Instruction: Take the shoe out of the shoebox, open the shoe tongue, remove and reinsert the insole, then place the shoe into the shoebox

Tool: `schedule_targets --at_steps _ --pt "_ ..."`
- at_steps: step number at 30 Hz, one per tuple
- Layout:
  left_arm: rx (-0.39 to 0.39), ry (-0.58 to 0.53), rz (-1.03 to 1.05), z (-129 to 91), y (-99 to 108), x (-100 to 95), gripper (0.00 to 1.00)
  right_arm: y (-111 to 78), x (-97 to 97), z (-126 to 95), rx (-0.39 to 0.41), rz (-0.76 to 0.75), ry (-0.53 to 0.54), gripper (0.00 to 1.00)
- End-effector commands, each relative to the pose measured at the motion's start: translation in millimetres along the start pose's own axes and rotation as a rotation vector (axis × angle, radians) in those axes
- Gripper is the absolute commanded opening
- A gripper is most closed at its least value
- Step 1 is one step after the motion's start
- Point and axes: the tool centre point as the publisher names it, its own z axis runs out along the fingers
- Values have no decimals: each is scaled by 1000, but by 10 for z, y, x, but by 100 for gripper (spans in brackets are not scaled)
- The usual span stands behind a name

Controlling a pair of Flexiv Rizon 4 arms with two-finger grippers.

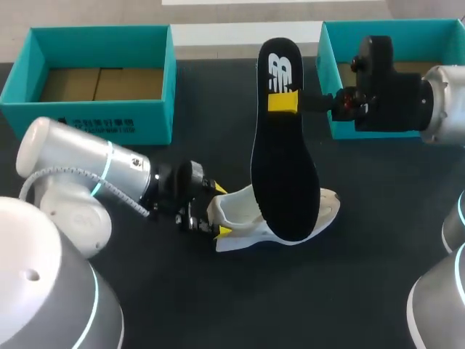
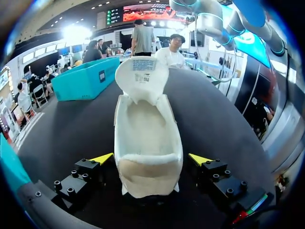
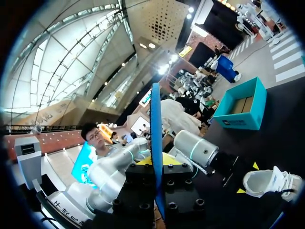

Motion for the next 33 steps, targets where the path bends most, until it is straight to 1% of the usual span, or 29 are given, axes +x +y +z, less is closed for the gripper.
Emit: schedule_targets --at_steps 1,5,6,7,9,10,11,14,29,30,31,32,33 --pt "-202 22 4 -135 -143 -35 100 -1 -1 27 -1 1 -2 0" --pt "-294 60 -33 -206 -212 -54 100 -1 -1 27 -1 1 -2 0" --pt "-324 87 -61 -227 -221 -68 100 -1 -1 27 -1 1 -2 0" --pt "-369 77 -67 -239 -227 -85 100 -1 -1 27 -1 1 -2 0" --pt "-396 105 -107 -275 -248 -92 100 -1 -1 27 -1 1 -2 0" --pt "-440 82 -89 -306 -266 -94 100 -1 -1 27 -1 1 -2 0" --pt "-458 84 -102 -332 -281 -92 100 -1 -1 27 -1 1 -2 0" --pt "-518 34 -86 -423 -334 -78 100 -1 -1 27 -1 1 -2 0" --pt "-518 34 -86 -423 -334 -78 100 -1 -1 27 -1 1 -2 0" --pt "-540 58 -90 -409 -344 -79 100 -1 -1 27 -1 1 -2 0" --pt "-544 65 -82 -394 -359 -75 100 -1 -1 27 -1 1 -2 0" --pt "-574 65 -96 -378 -367 -67 100 -1 -1 27 -1 1 -2 0" --pt "-586 57 -81 -352 -376 -58 100 -1 -1 27 -1 1 -2 0"
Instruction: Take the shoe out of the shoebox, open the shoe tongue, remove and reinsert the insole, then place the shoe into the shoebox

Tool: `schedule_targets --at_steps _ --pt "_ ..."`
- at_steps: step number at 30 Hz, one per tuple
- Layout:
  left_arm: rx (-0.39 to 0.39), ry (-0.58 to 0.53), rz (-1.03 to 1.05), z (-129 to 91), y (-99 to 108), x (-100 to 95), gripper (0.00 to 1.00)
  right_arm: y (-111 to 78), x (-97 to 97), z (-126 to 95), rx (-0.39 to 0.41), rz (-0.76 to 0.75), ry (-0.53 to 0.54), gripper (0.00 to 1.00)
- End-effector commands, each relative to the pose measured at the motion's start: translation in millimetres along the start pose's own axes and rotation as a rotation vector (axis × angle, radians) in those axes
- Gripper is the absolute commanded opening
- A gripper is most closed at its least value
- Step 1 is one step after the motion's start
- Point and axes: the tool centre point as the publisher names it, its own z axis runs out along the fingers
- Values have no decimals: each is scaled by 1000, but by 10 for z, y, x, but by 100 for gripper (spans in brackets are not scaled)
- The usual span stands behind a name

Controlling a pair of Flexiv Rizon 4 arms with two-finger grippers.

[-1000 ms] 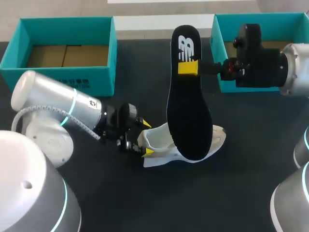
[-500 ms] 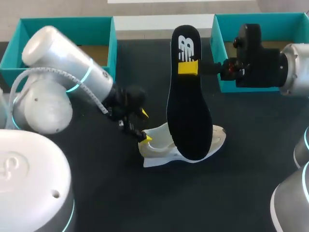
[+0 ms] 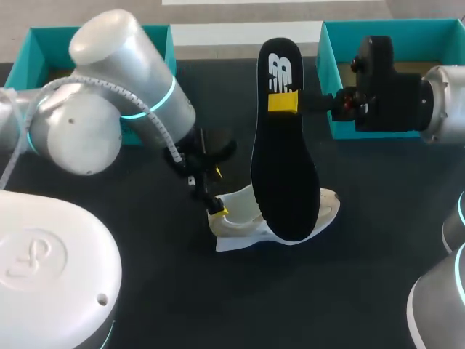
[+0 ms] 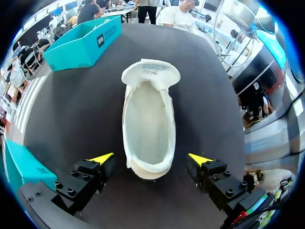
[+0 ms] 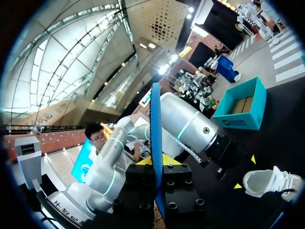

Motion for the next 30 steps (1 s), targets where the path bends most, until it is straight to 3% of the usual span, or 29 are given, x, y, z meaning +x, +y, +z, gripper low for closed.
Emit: schedule_targets --at_steps 1,7,15,18,24,25,28,30 --pt "-89 9 -2 52 -101 -22 100 -1 -1 27 -1 1 -2 0" --pt "-102 -8 -3 150 -181 -79 100 -1 -1 27 -1 1 -2 0" --pt "-143 -42 17 372 -384 -361 100 -1 -1 27 -1 1 -2 0" --pt "-125 -52 19 482 -457 -464 100 -1 -1 27 -1 1 -2 0" --pt "-126 -42 27 706 -568 -599 89 -1 -1 27 -1 1 -2 0" --pt "-128 -40 30 744 -589 -608 84 -1 -1 27 -1 1 -2 0" --pt "-124 -40 32 820 -629 -617 82 -1 -1 27 -1 1 -2 0" --pt "-123 -37 32 885 -652 -627 69 -1 -1 27 -1 1 -2 0"
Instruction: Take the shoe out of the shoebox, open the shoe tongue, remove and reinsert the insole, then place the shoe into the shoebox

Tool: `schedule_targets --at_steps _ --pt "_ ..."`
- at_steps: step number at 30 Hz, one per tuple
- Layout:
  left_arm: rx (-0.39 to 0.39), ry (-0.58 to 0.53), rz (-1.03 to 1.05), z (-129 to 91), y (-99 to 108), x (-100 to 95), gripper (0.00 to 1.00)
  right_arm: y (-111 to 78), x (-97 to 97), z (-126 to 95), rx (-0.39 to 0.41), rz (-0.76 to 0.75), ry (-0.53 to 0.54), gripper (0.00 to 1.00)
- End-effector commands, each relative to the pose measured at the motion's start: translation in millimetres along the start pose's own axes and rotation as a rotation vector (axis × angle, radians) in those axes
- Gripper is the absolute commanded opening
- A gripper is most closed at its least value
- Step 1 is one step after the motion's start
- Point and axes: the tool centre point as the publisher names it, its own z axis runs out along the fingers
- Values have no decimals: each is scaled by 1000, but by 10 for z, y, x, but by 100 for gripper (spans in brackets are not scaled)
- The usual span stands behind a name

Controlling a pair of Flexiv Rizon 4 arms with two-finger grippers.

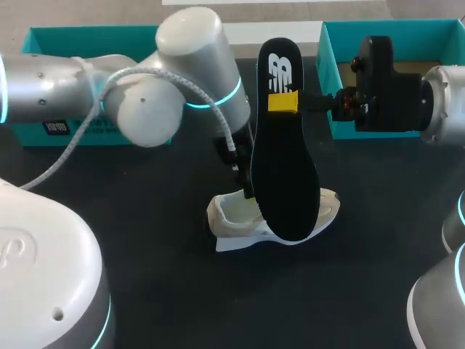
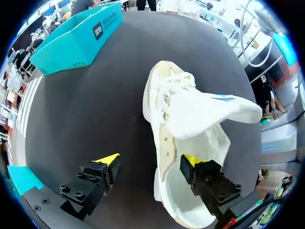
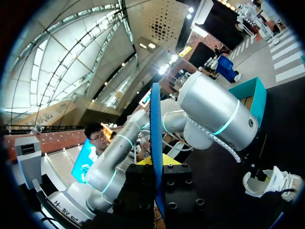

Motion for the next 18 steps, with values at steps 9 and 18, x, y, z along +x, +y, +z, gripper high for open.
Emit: schedule_targets --at_steps 9,18 --pt "-23 56 -8 421 -157 60 49 -1 -1 28 0 1 -2 0" --pt "-42 147 29 403 -107 156 0 -1 -1 28 0 1 -2 0"
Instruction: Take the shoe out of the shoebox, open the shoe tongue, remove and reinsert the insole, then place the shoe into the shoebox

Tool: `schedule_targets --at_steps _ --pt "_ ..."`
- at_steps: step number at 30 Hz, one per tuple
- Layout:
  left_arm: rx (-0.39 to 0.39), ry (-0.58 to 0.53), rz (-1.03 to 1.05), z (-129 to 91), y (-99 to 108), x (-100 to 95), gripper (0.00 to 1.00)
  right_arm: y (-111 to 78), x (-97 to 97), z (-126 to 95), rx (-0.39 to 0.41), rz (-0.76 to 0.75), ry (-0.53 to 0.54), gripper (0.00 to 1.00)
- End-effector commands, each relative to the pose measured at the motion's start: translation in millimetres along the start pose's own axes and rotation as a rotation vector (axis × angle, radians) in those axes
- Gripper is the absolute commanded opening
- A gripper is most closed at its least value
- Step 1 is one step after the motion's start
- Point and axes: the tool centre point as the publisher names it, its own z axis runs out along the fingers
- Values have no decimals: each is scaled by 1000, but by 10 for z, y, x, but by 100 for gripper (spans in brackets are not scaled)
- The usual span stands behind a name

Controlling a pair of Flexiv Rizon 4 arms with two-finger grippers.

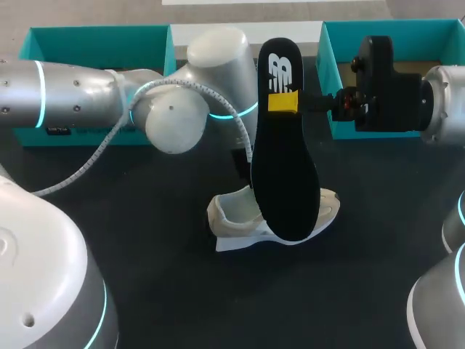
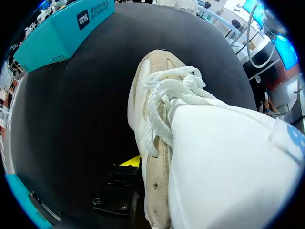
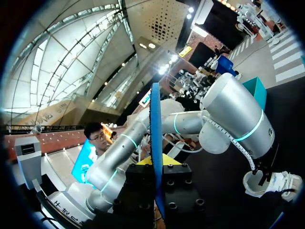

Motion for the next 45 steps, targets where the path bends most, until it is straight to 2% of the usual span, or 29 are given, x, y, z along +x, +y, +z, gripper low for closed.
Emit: schedule_targets --at_steps 1,4,6,8,9,11,12,14,17,19,20,23,42,43,44,45 --pt "-12 80 48 -85 9 -26 0 0 -1 28 0 1 -2 0" --pt "-23 261 183 -195 -19 -111 0 0 -1 28 0 1 -2 0" --pt "-88 418 326 -254 -63 -171 0 0 -1 28 0 1 -2 0" --pt "-184 503 444 -285 -104 -163 0 0 -1 28 0 1 -2 0" --pt "-229 598 495 -304 -127 -169 0 0 -1 28 0 1 -2 0" --pt "-319 702 614 -330 -173 -159 0 0 -1 28 0 1 -2 0" --pt "-401 785 730 -338 -207 -148 0 0 -1 28 0 1 -2 0" --pt "-464 806 821 -369 -237 -123 0 0 -1 28 0 1 -2 0" --pt "-554 869 1145 -554 -208 11 0 0 -1 28 0 1 -2 0" --pt "-670 829 1354 -629 -102 116 0 0 -1 28 0 1 -2 0" --pt "-694 830 1396 -654 -74 130 0 0 -1 28 0 1 -2 0" --pt "-730 819 1420 -671 -35 97 0 0 -1 28 0 1 -2 0" --pt "-713 816 1415 -674 -16 77 0 0 -1 28 0 1 -2 0" --pt "-685 787 1411 -654 -8 56 0 0 -1 28 0 1 -2 0" --pt "-703 753 1417 -609 6 27 0 0 -1 28 0 1 -2 0" --pt "-667 735 1394 -584 24 -14 0 0 -1 28 0 1 -2 0"
